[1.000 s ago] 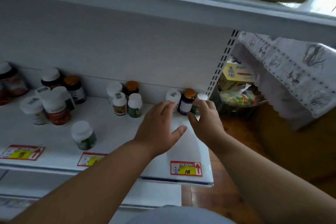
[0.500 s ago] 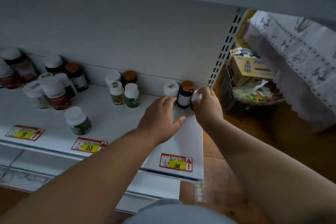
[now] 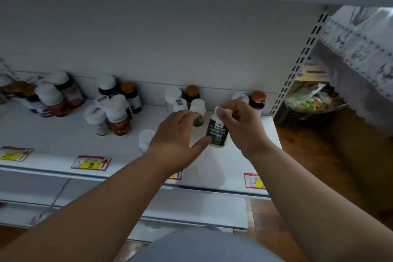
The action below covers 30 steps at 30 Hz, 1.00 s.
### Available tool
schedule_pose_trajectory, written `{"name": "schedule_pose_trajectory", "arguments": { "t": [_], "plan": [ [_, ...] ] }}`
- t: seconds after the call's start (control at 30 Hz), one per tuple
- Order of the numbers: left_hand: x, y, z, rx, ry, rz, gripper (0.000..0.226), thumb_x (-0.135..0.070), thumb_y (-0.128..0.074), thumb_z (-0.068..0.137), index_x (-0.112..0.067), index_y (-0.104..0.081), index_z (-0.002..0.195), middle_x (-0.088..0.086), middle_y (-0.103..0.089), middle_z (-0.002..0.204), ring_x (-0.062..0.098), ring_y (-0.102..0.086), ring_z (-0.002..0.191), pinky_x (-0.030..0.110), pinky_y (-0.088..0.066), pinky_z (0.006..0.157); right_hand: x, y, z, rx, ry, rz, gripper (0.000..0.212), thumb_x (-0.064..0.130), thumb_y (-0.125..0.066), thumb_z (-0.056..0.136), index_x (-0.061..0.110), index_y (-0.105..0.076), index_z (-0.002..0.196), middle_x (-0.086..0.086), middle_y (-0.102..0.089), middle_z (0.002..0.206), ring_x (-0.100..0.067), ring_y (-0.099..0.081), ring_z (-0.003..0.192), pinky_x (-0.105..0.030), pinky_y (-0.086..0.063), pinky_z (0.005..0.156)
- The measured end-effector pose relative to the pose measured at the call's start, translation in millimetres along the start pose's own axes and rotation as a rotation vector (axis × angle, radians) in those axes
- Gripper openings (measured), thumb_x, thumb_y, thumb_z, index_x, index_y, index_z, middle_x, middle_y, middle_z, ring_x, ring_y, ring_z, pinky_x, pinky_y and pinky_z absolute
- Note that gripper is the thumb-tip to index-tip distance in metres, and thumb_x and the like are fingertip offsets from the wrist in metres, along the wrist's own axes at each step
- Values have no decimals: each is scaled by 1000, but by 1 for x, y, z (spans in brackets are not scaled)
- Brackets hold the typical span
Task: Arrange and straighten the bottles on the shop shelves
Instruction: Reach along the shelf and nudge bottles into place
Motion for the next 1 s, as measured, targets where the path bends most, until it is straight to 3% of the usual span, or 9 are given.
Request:
{"name": "schedule_pose_trajectory", "arguments": {
  "t": [0.13, 0.3, 0.5, 0.67, 0.83, 1.0],
  "plan": [
    [55, 36, -26, -88, -80, 146, 51, -42, -63, 83, -10, -57, 123, 10, -58, 119, 32, -53, 109, 42, -43, 91, 3, -50, -16, 17, 17, -253, 17, 51, -66, 78, 40, -57, 89, 16, -63, 83, 0, -59, 74, -21, -45, 60],
    [101, 44, -43, 183, -181, 277, 70, -36, -69, 79, -10, -46, 139, 17, -48, 139, 40, -49, 119, 50, -42, 95, 8, -97, -37, 89, 26, -356, 19, 42, -69, 82, 39, -54, 93, 17, -61, 91, -1, -59, 78, -22, -47, 63],
    [108, 32, -38, 216, -225, 235, 63, -20, -69, 83, -3, -43, 138, 21, -51, 127, 41, -54, 102, 47, -49, 80, 5, -123, -54, 182, 130, -526, 26, 36, -69, 83, 33, -48, 98, 6, -58, 113, -17, -58, 92, -28, -52, 77],
    [112, 24, -37, 198, -213, 204, 63, -21, -68, 85, -3, -40, 139, 21, -49, 124, 39, -51, 101, 46, -47, 80, -1, -125, -52, 163, 144, -583, 33, 36, -70, 82, 39, -41, 97, 9, -57, 115, -16, -58, 92, -23, -47, 75],
    [111, 23, -40, 191, -198, 220, 63, -20, -73, 80, 1, -47, 133, 24, -53, 117, 41, -55, 91, 46, -50, 69, -7, -127, -53, 154, 179, -609, 32, 35, -67, 84, 37, -40, 101, 5, -56, 118, -17, -57, 93, -21, -42, 74],
    [99, 38, -40, 116, -204, 256, 64, -30, -74, 72, 4, -55, 124, 23, -59, 107, 41, -57, 85, 45, -49, 67, -2, -121, -55, 132, 174, -554, 38, 43, -60, 87, 42, -38, 118, 11, -48, 128, -11, -51, 103, -25, -43, 82]
  ]
}}
Point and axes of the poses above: each hand's wrist, its own z-axis towards the middle knuckle, its own y-axis out of the back of the hand, x = y × z, the point moved 2 cm from there along z, towards the middle knuckle
